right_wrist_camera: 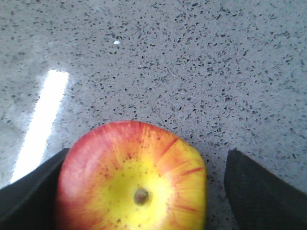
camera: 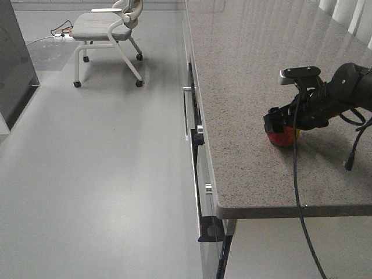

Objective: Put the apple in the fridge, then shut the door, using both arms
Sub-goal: 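Close the right gripper around the apple, then lift the apple off the countertop and pull it toward the robot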

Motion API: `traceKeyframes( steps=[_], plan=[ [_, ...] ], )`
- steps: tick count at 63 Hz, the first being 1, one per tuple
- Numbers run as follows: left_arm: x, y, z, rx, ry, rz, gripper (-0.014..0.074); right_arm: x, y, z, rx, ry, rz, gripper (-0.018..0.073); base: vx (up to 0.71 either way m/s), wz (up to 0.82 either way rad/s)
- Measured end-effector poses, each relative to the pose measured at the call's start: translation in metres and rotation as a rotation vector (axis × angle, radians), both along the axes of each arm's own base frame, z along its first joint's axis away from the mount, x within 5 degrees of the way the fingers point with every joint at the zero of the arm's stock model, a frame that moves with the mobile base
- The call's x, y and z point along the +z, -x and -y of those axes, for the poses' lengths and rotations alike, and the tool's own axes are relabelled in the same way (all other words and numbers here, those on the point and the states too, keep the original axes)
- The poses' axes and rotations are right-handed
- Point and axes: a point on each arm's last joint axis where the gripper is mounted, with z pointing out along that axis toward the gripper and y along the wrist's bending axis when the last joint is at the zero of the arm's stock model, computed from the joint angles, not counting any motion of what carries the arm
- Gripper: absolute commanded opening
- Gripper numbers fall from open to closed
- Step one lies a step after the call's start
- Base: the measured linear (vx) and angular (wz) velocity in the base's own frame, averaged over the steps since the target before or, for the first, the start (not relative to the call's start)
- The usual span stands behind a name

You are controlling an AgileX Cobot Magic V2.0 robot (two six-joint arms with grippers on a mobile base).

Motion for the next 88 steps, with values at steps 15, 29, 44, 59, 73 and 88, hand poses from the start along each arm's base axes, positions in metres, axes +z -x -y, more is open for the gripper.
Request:
traceKeyframes(
  steps=[15,29,44,59,73,88],
  plan=[
    [0.000,0.000,0.000,0.000,0.000,0.000,-0.0006,-0.002,-0.001,-0.001,0.002,-0.001,-0.005,0.0400,0.00,0.00],
    [0.000,0.000,0.000,0.000,0.000,0.000,-0.0006,0.002,0.003,-0.002,0.007,-0.011,-0.024,0.0363,0.00,0.00],
    [0.000,0.000,0.000,0.000,0.000,0.000,-0.0006,0.049,0.023,-0.004,-0.001,-0.046,0.058,0.0363,0.00,0.00],
    [0.000,0.000,0.000,0.000,0.000,0.000,-0.0006,0.068,0.071,-0.008,0.016,-0.094,0.094,0.0363,0.00,0.00],
    [0.000,0.000,0.000,0.000,0.000,0.000,-0.0006,0.082,0.121,-0.012,0.065,-0.122,0.134,0.0363,0.00,0.00],
    [0.000,0.000,0.000,0.000,0.000,0.000,-0.0006,0.099,0.180,-0.021,0.160,-0.181,0.195,0.0363,0.00,0.00]
  ],
)
